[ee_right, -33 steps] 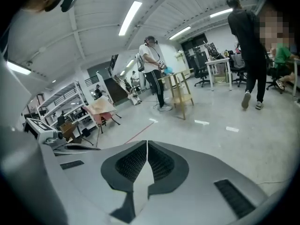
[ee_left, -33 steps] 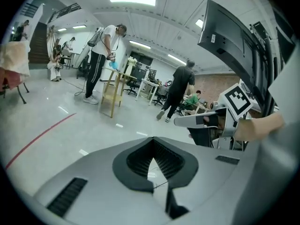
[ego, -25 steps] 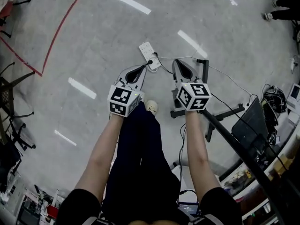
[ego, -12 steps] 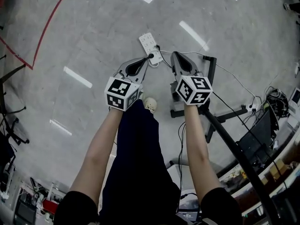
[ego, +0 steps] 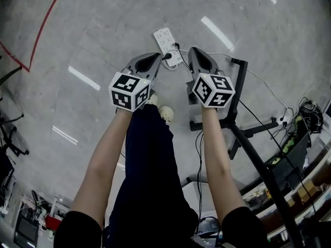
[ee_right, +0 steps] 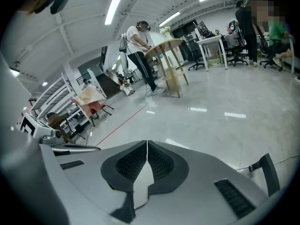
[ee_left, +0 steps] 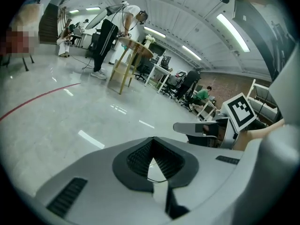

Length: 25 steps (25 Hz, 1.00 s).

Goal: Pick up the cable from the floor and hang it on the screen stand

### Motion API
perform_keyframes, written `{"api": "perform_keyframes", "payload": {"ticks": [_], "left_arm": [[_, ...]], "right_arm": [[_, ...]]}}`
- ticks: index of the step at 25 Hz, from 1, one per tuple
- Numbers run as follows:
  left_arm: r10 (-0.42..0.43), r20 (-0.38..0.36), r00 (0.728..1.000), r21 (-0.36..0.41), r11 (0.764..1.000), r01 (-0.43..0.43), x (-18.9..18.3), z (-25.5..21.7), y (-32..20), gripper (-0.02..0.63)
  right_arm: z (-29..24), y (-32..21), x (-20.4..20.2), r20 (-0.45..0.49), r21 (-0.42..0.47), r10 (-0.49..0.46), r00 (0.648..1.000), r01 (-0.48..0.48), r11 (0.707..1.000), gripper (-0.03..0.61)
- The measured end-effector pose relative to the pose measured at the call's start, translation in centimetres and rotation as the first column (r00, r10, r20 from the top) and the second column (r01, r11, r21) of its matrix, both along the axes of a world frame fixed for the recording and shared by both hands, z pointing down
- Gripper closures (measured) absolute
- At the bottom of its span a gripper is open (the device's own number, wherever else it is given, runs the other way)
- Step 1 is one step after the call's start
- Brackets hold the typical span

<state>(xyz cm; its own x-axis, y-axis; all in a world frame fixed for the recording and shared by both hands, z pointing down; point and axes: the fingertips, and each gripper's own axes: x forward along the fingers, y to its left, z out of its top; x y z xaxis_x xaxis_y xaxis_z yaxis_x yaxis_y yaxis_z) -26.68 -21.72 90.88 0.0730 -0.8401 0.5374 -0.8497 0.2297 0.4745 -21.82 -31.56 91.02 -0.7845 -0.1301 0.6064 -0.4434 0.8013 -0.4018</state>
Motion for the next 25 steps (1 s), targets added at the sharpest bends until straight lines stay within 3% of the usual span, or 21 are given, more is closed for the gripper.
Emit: {"api": "perform_keyframes", "payload": {"ticks": [13,25], "left_arm": [[-0.014,-0.099,0.995,-0.02,1.0,0.012,1.2,9.3,-1.2,0.607],[-0.005,-0.097,0.995,-0.022,1.0,0.003,-0.2,17.1,-1.1,0.607]], "right_arm": [[10.6,-0.3,2.0,-0.039,-0.034,0.015,0.999,-0.016,0.999,0.554],[19.1,-0.3,1.5,-0.078,-0.05,-0.024,0.997,0.02,0.999,0.552]]}}
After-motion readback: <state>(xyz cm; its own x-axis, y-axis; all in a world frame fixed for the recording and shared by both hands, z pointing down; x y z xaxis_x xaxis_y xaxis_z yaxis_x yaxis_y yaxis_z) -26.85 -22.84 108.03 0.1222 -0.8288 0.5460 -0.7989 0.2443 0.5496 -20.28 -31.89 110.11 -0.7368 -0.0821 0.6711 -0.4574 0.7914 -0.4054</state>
